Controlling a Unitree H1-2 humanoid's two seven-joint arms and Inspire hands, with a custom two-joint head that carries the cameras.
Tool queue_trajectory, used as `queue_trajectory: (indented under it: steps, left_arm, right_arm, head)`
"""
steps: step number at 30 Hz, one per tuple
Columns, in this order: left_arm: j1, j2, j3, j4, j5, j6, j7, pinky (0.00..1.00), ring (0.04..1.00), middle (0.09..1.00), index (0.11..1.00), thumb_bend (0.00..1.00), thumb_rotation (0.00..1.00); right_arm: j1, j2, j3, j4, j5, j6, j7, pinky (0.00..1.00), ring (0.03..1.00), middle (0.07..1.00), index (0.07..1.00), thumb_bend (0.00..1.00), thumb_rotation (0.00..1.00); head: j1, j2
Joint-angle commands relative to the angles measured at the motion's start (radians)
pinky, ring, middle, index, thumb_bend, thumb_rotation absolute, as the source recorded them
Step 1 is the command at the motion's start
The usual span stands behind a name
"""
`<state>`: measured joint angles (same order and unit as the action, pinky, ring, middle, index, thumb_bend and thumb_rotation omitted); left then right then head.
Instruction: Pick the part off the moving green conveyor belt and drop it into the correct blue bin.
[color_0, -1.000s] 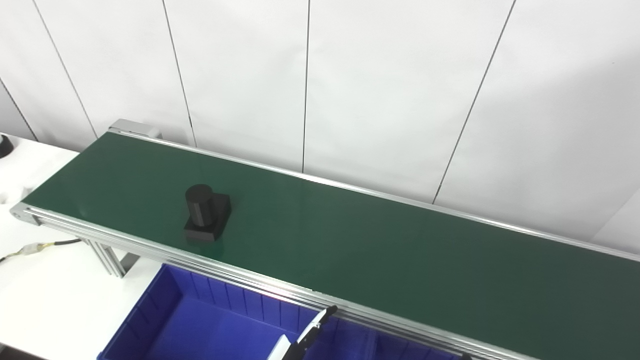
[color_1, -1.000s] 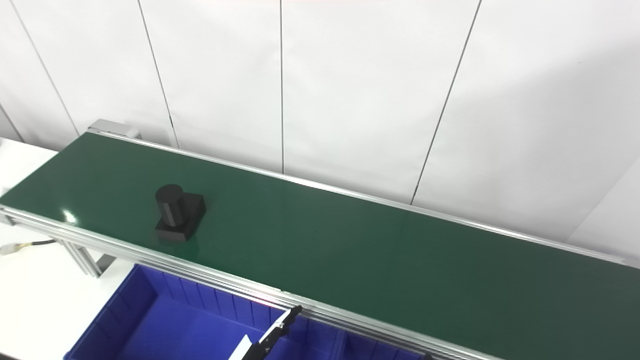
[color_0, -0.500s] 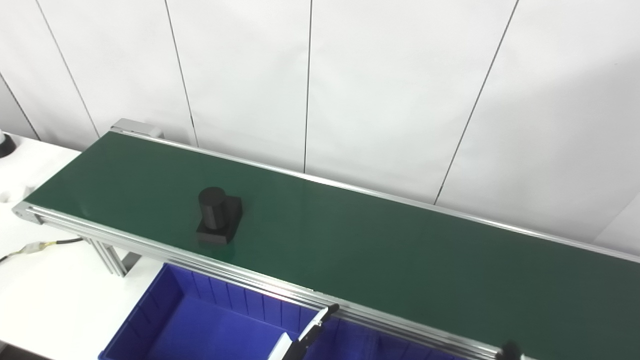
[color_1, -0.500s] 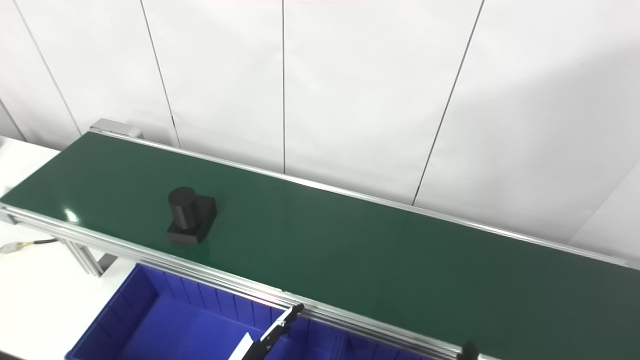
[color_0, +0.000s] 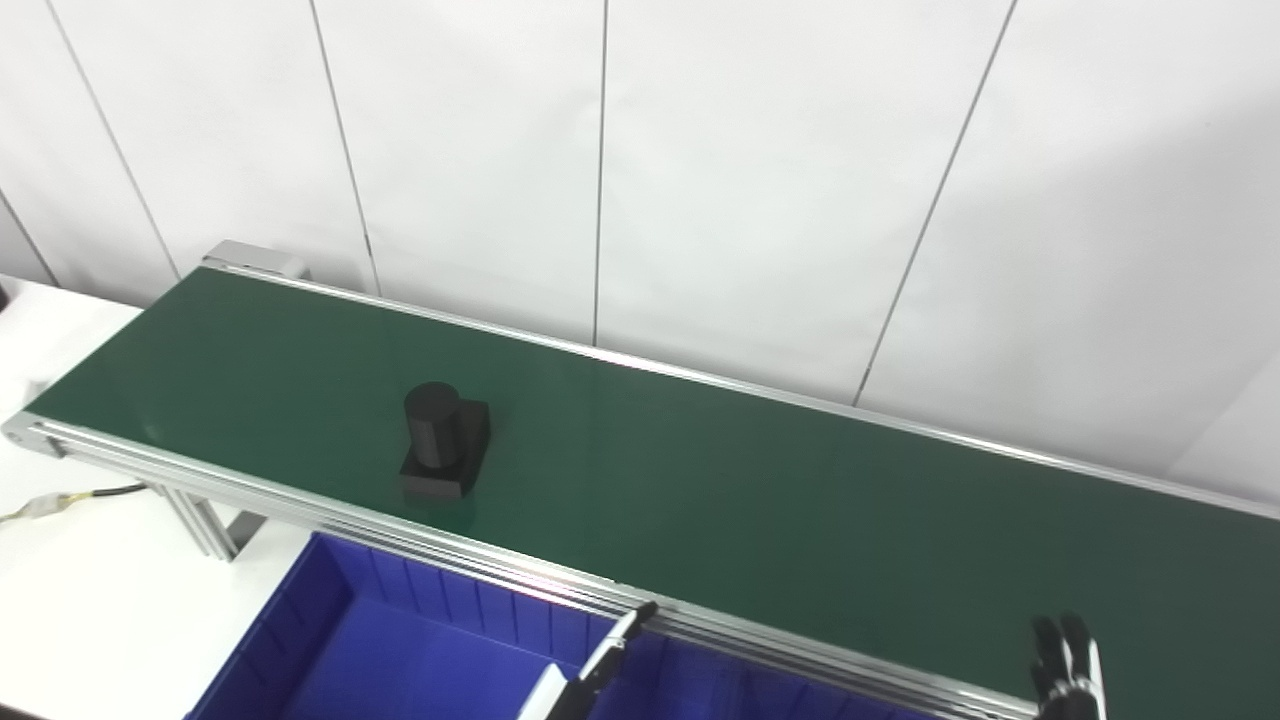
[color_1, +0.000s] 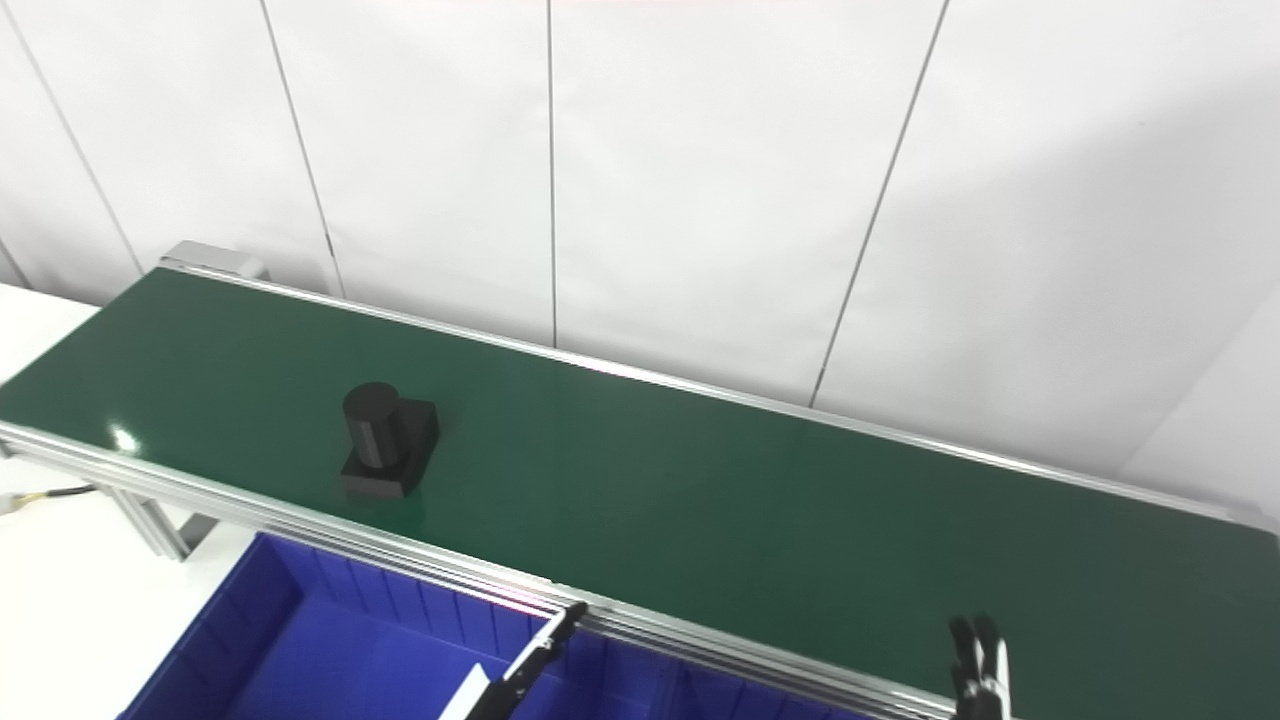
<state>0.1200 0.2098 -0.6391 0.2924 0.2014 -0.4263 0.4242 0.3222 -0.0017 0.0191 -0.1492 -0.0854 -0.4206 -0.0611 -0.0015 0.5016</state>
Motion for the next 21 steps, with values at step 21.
queue_trajectory:
  steps: [21]
  left_arm:
    - [-0.034, 0.015, 0.079, 0.026, -0.058, -0.044, -0.099, 1.0, 1.0, 1.0, 1.0, 0.74, 1.0]
  right_arm:
    - [-0.174, 0.033, 0.018, -0.047, -0.28, 0.153, -0.016, 0.86, 0.891, 0.882, 0.933, 0.73, 0.77]
  head:
    - [-0.205, 0.003]
